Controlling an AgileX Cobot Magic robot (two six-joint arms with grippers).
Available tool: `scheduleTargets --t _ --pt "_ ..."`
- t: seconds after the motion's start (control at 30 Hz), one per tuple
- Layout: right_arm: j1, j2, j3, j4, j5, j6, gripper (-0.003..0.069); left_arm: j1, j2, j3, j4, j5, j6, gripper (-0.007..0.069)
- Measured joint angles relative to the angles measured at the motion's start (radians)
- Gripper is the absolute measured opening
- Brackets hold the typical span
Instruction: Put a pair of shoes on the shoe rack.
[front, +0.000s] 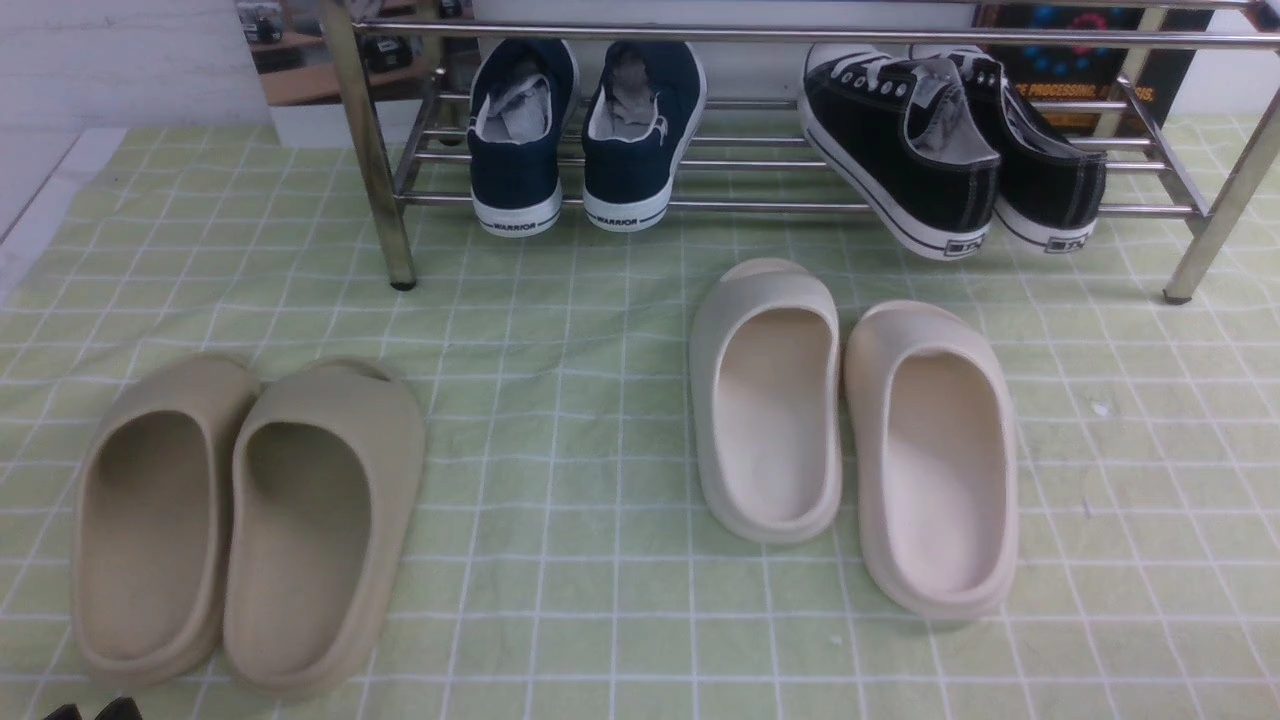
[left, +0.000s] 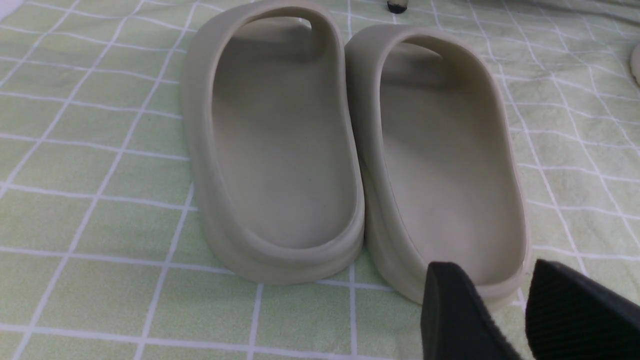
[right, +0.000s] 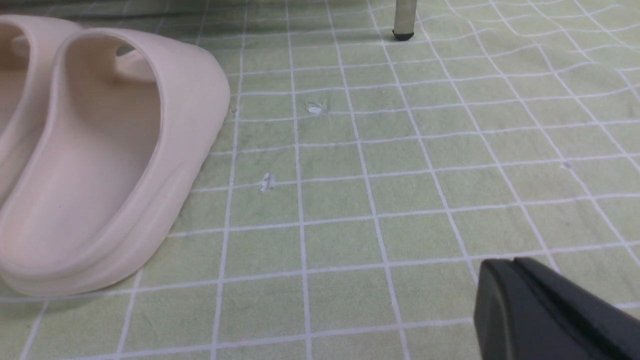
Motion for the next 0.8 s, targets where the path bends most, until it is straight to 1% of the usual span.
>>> scheduleTargets --t 0.8 --pt "0.0 0.0 0.0 0.0 0.002 0.0 0.0008 0.0 0.0 0.0 0.0 0.0 0.0 0.0237"
